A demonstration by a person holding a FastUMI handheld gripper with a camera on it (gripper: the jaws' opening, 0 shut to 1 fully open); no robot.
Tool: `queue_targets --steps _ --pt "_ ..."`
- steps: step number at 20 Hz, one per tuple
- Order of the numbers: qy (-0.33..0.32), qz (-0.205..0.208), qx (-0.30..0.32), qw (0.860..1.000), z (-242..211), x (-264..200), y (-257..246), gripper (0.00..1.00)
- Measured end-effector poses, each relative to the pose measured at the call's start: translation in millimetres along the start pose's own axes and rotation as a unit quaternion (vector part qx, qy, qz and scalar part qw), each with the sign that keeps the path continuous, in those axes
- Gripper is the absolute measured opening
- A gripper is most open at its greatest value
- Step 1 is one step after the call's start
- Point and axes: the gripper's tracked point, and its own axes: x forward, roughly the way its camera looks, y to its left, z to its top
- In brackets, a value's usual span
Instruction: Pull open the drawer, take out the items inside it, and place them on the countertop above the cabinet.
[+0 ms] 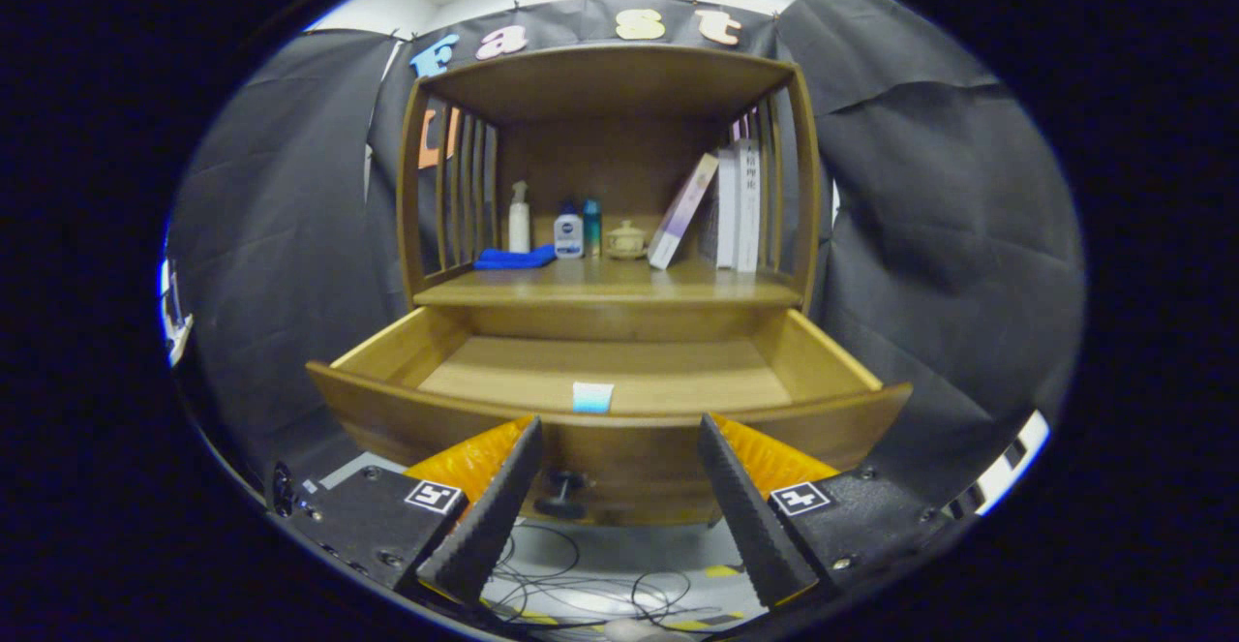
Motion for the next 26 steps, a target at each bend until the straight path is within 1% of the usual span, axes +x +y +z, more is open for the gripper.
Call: queue_targets --steps 3,4,6,8,10,12,14,17,18,22,26 --pt "0.007 -0.002 -0.003 1.0 36.1 15.6 -9.3 1.0" --pt "0.009 0.01 -0.001 1.0 49.9 23.4 -7.6 1.0" --pt "0.036 0.033 0.006 0.999 68.6 44.5 -3.1 1.0" --pt "0.065 0.048 -0.002 0.997 84.6 70.2 2.2 1.0" --pt "0.102 0.064 -0.009 0.993 90.4 95.6 13.0 1.0" --pt "0.149 0.07 -0.022 0.986 82.8 122.0 20.7 1.0" --pt "0.201 0.079 -0.046 0.975 66.9 143.2 29.7 1.0" --pt "0.289 0.091 -0.039 0.952 30.9 162.4 45.8 1.0" --pt "0.314 0.087 -0.039 0.944 20.5 167.3 43.5 1.0" --pt "0.391 0.082 -0.036 0.916 -11.7 177.7 51.8 0.96" --pt "0.443 0.07 -0.037 0.893 -42.0 172.7 52.9 0.95"
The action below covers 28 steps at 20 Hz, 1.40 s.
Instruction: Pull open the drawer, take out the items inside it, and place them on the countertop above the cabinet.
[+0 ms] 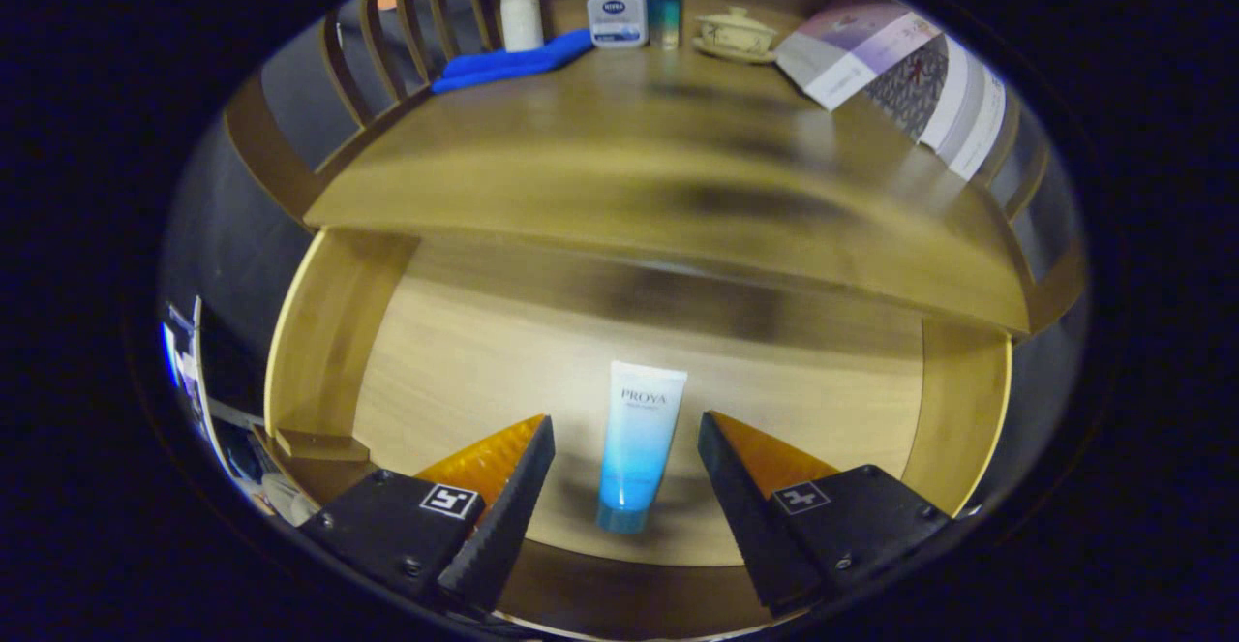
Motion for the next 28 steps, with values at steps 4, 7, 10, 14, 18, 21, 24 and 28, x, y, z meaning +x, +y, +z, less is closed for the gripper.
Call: queue_targets --steps 4,7,10,14,18,21,24,28 --pt "0.03 -0.022 0.008 0.999 -13.4 12.7 -4.5 0.95" --pt "0.048 -0.027 0.007 0.998 -19.5 21.8 -3.4 0.93" --pt "0.058 -0.033 0.006 0.998 -22.3 32.2 -0.7 0.87" --pt "0.05 -0.039 0.009 0.998 -18.5 34.1 -12.4 0.54" --pt "0.032 -0.021 0.025 0.999 -16.0 25.7 -14.8 0.49" --pt "0.012 -0.019 0.033 0.999 -14.1 9.7 -20.0 0.48" --pt "-0.006 -0.01 0.039 0.999 -16.8 -11.8 -21.8 0.48" --pt "-0.032 -0.005 0.036 0.999 -18.7 -44.1 -20.4 0.48"
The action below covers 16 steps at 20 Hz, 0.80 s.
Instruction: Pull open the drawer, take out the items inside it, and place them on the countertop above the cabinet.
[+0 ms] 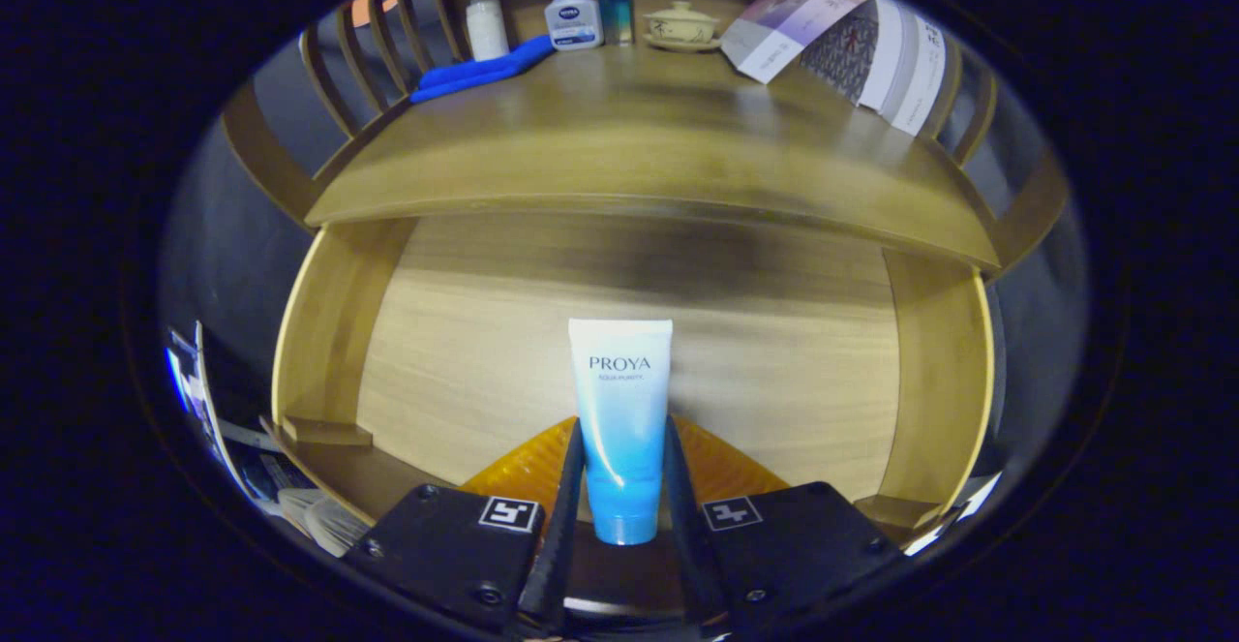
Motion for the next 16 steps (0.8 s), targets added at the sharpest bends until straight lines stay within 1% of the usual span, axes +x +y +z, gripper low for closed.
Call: queue_targets --steps 5,8,12,16 --pt "-0.027 0.007 -0.006 1.0 5.9 -36.0 8.6 0.48" --pt "-0.044 0.011 -0.003 0.999 19.6 -51.9 13.4 0.48" --pt "-0.068 0.009 0.012 0.998 57.5 -63.2 11.9 0.48" --pt "-0.082 0.003 0.034 0.996 102.9 -51.9 8.2 0.48"
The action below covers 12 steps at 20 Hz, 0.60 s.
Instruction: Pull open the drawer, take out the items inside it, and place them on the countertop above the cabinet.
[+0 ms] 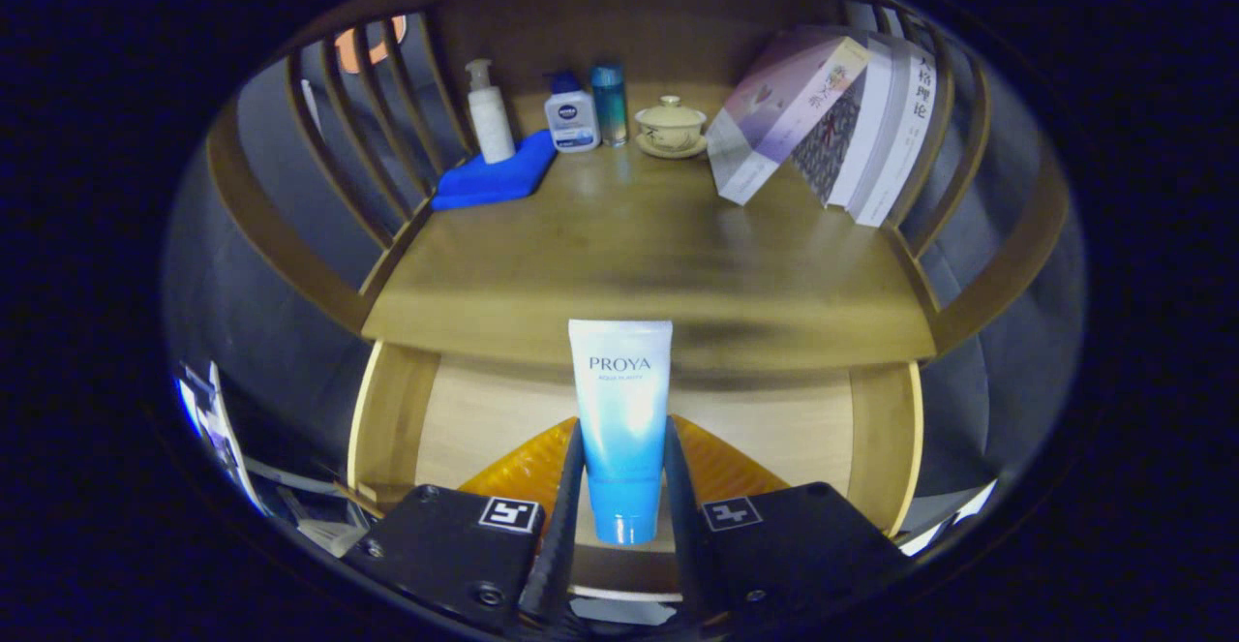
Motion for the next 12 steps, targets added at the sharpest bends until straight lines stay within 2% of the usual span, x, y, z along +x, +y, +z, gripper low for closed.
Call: queue_targets --steps 7,12 --pt "-0.033 -0.025 0.008 0.999 65.7 45.9 4.8 0.48" --pt "-0.035 -0.036 0.026 0.998 76.5 73.1 -2.9 0.48"
